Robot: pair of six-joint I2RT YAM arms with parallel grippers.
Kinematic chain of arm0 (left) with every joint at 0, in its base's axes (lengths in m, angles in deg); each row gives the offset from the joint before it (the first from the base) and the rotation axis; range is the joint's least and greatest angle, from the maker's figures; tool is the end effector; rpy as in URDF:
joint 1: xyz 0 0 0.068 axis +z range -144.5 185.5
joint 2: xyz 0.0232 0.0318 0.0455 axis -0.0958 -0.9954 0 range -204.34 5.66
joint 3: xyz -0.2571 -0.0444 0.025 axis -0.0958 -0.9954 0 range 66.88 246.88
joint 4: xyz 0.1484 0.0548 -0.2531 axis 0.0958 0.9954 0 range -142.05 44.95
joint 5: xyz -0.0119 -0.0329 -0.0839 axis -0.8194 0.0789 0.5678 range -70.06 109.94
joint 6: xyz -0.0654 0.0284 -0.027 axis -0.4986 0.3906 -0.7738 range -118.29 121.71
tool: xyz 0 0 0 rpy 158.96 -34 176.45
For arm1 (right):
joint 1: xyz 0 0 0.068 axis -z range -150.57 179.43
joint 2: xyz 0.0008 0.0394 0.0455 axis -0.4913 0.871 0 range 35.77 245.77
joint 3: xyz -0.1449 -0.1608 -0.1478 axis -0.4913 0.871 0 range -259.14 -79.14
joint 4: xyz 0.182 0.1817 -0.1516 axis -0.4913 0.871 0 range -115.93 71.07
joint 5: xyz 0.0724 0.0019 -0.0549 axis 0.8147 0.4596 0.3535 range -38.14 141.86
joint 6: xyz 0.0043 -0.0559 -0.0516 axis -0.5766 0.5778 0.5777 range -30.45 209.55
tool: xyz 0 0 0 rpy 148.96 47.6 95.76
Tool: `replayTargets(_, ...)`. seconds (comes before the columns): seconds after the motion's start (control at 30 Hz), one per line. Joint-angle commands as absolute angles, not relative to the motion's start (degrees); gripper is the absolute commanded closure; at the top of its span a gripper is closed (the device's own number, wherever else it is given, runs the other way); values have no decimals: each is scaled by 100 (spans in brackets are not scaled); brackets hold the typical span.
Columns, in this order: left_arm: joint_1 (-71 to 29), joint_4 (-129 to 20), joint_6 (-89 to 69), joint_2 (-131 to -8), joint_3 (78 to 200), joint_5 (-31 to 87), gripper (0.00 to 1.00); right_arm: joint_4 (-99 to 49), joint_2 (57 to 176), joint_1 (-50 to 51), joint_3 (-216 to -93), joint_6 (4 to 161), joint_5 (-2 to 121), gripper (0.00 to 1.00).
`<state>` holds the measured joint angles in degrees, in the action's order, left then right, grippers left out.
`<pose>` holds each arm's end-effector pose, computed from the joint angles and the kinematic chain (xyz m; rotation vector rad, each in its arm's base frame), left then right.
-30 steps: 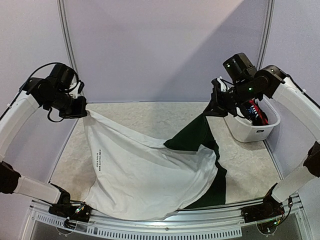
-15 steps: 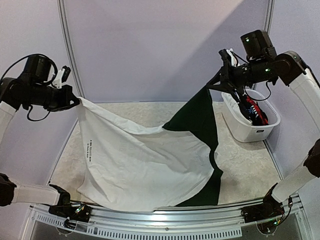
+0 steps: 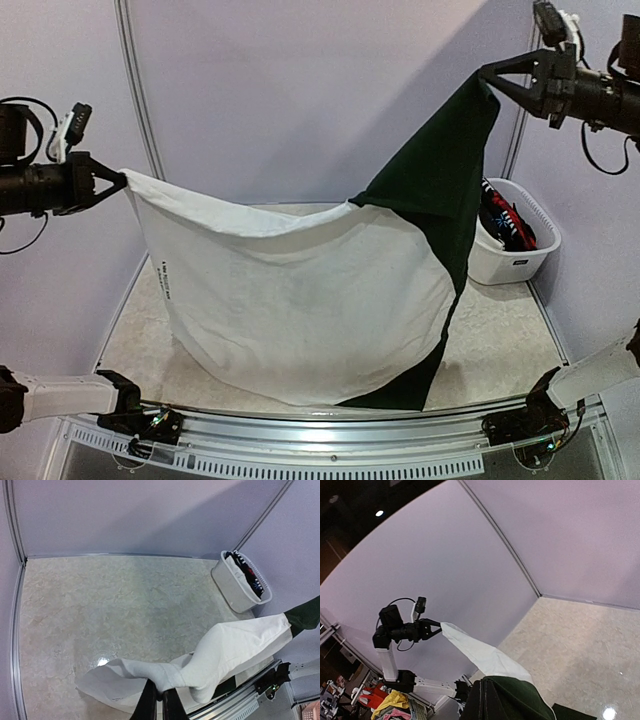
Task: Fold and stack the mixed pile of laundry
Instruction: Flatten out the flattened T-shirt at the center of the board.
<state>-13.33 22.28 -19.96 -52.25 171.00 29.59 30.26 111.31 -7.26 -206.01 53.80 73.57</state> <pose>0.1484 -0.0621 0.5095 0.0542 2.1100 -0.6042 0.1631 0.1513 0.6064 -0.3290 1.7825 1.2449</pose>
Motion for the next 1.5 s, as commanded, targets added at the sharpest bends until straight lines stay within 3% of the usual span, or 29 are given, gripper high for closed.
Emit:
replayTargets(0.0,-1274,2510,-2040,-5132,17714,3475,100,2297,10834,-696,-20921,5523,8031,100)
replayTargets(0.3,-1270,2303,-2367,-5360,18642,3490,100,1962,10788,-697,-21721,5778,7515,100)
replayTargets(0.47,-1272,2300,-2581,-6129,18941,2137,100,1660,11171,-702,-21722,6293,4963,100)
replayTargets(0.57,-1244,2435,-2649,-6992,19148,963,100,1366,11854,-697,-21776,6619,3460,100)
replayTargets(0.63,-1101,2462,-2685,-7712,19375,683,100,1210,12575,-556,-21955,6828,3069,100)
replayTargets(0.9,-244,1972,-3005,-10494,18850,860,97,982,15919,399,-22186,5812,3401,100)
replayTargets(0.97,-145,1795,-2931,-11350,18869,969,71,828,16802,530,-22410,5497,3704,64)
replayTargets(1.03,-43,1880,-3003,-11988,19137,1192,47,798,17493,641,-22860,5175,4118,13)
replayTargets(1.07,-18,1954,-3068,-12209,19268,1258,40,792,17858,672,-23016,5099,4237,3)
replayTargets(1.2,-13,1683,-3151,-12158,19007,1314,3,595,18059,740,-22854,5005,4576,1)
replayTargets(1.47,-30,1485,-3067,-11388,18090,1140,0,712,17008,746,-21123,5425,4966,1)
